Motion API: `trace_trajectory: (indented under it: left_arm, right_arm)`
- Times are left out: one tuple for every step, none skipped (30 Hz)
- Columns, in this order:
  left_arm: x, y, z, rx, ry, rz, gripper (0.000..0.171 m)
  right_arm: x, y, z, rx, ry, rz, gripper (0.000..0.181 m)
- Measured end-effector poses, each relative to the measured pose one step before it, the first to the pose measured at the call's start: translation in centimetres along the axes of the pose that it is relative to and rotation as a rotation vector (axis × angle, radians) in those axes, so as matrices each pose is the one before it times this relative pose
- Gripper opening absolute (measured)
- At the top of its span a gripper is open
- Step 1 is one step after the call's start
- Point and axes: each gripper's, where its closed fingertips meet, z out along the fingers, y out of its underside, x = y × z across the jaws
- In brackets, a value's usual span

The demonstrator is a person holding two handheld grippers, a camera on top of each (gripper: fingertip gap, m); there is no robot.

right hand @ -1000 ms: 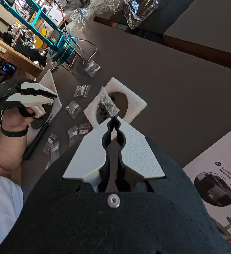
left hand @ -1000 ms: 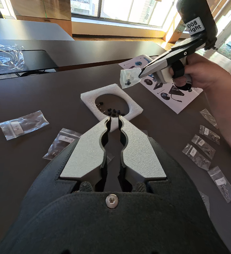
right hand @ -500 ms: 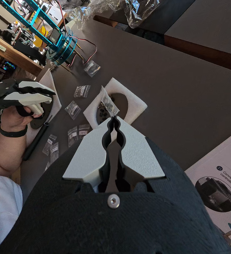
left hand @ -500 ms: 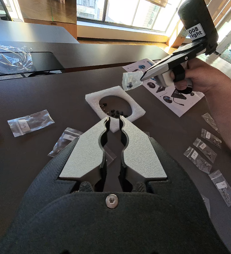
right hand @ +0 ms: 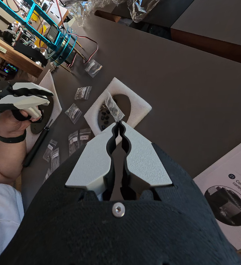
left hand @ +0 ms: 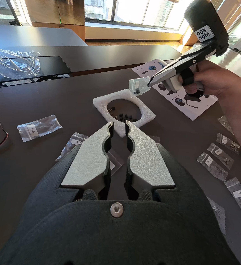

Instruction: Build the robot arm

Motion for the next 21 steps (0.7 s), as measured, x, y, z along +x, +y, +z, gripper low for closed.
trace_trajectory:
  left_arm:
    - [-0.058, 0.066, 0.031, -0.00167, -0.0005, -0.0024, 0.014]
    - [-0.041, 0.069, 0.039, -0.00261, -0.0006, -0.0013, 0.014]
    - [-0.035, 0.065, 0.041, -0.00237, 0.0, -0.0009, 0.014]
    - [0.009, 0.028, 0.031, -0.00108, 0.0012, -0.0012, 0.014]
    - [0.028, 0.008, 0.028, 0.00005, 0.0019, -0.0014, 0.014]
    - [0.049, 0.005, 0.017, 0.00019, 0.0021, -0.0009, 0.014]
    - [0.048, 0.004, 0.022, -0.0004, 0.0014, 0.0005, 0.014]
    - [0.021, -0.005, -0.006, -0.00042, -0.0004, 0.0018, 0.014]
    - [-0.003, -0.02, 0.001, 0.00041, -0.0012, 0.0017, 0.014]
    - [0.007, -0.024, -0.009, 0.00075, -0.0003, -0.0001, 0.014]
    - [0.002, -0.01, -0.013, 0.00078, 0.0009, -0.0019, 0.014]
    - [0.013, -0.002, -0.002, 0.00088, 0.0011, -0.0023, 0.014]
    - [0.007, -0.002, 0.008, 0.00049, 0.0009, -0.0015, 0.014]
    - [0.016, 0.0, 0.006, -0.00005, 0.0005, -0.0002, 0.014]
    - [0.007, 0.003, 0.01, -0.0003, -0.0002, 0.0008, 0.014]
    - [0.011, -0.003, 0.0, -0.00019, -0.0004, 0.001, 0.014]
    - [0.017, -0.015, -0.012, 0.00041, -0.0001, 0.0007, 0.014]
    - [0.026, -0.023, -0.009, 0.00095, 0.0003, 0.0003, 0.014]
    - [0.021, -0.027, -0.008, 0.00098, 0.0008, 0.0, 0.014]
    - [0.018, -0.008, -0.003, 0.00024, 0.0004, 0.0005, 0.014]
    - [-0.02, 0.01, 0.001, -0.00075, -0.0014, 0.0011, 0.014]
  right_arm:
    - [0.027, 0.023, 0.035, -0.0005, -0.0004, 0.0004, 0.0]
    - [0.035, 0.045, 0.037, -0.0025, 0.0005, -0.0001, 0.0]
    - [0.031, 0.022, 0.031, -0.002, 0.0018, -0.001, 0.0]
    - [0.006, 0.011, 0.022, -0.0014, 0.0, -0.0011, 0.0]
    - [-0.023, 0.005, 0.002, -0.0012, -0.001, -0.0009, 0.0]
    - [0.0, 0.02, 0.005, -0.0014, 0.0007, -0.001, 0.0]
    - [0.036, 0.041, 0.002, -0.0031, 0.0033, -0.0015, 0.0]
    - [0.068, 0.034, 0.005, -0.0028, 0.0058, -0.0035, 0.0]
    - [0.046, 0.05, -0.004, -0.0042, 0.0057, -0.003, 0.0]
    - [0.0, 0.023, -0.006, -0.0025, 0.0023, -0.0034, 0.0]
    - [-0.068, -0.013, 0.005, 0.0003, -0.0021, -0.0018, 0.0]
    - [-0.054, 0.034, 0.013, -0.0024, -0.0013, 0.0003, 0.0]
    - [-0.038, 0.064, 0.024, -0.0055, 0.0003, -0.0015, 0.0]
    - [-0.056, 0.058, 0.049, -0.0052, 0.0025, -0.0035, 0.0]
    - [-0.098, 0.125, 0.07, -0.0106, 0.0003, -0.0045, 0.0]
    - [-0.21, 0.162, 0.073, -0.0134, -0.0036, -0.0086, 0.0]
    - [-0.116, 0.053, 0.067, -0.0066, 0.0028, -0.0093, 0.0]
    - [-0.034, -0.044, 0.031, -0.0001, 0.0053, -0.005, 0.0]
    - [-0.043, -0.059, 0.037, 0.0008, 0.0019, -0.001, 0.0]
    - [-0.137, 0.047, 0.053, -0.0041, -0.0052, 0.0, 0.0]
    - [-0.24, 0.295, 0.108, -0.0195, -0.0121, -0.0022, 0.0]
